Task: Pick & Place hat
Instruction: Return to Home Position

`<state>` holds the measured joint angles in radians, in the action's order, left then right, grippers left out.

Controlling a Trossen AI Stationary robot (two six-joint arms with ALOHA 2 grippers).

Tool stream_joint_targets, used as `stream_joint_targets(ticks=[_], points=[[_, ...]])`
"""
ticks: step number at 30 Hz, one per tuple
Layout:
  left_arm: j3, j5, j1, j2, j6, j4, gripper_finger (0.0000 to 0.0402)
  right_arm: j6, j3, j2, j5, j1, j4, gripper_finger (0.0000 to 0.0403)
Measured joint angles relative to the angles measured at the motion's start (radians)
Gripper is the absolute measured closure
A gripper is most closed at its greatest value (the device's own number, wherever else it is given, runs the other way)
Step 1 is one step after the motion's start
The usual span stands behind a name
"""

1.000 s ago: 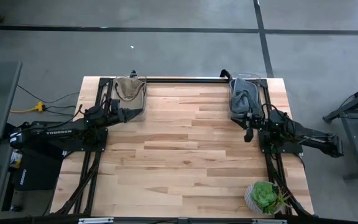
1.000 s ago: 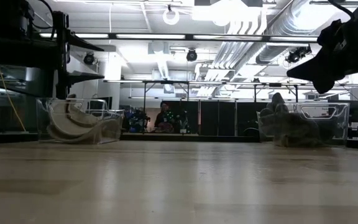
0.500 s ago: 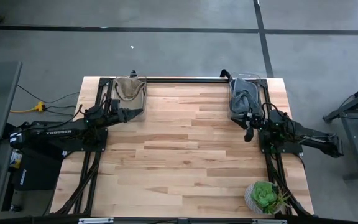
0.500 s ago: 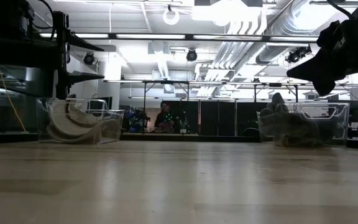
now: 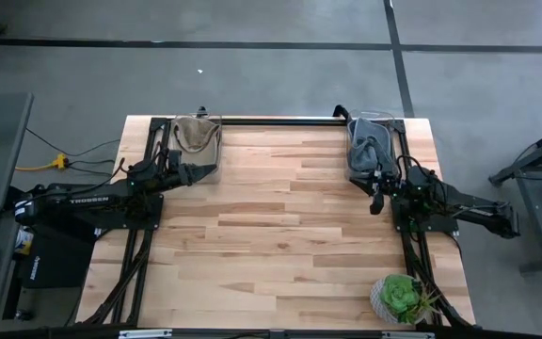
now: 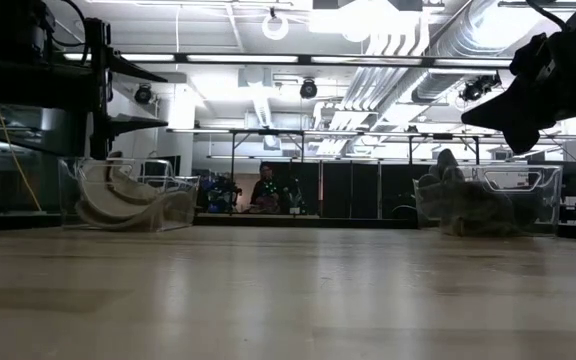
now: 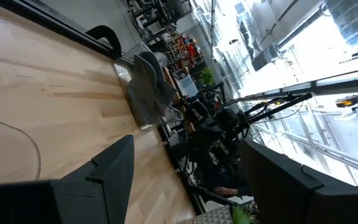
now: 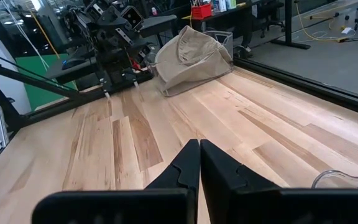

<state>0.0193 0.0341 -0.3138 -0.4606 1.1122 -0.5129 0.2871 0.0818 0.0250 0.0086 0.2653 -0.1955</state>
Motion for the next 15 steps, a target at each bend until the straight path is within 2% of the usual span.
stream_joint_targets(ticks=[15], points=[[0.0,0.0,0.0,0.0,0.0,0.0,0.0149,0.0,0.0,0.0,0.0,0.0,0.0,0.0394]])
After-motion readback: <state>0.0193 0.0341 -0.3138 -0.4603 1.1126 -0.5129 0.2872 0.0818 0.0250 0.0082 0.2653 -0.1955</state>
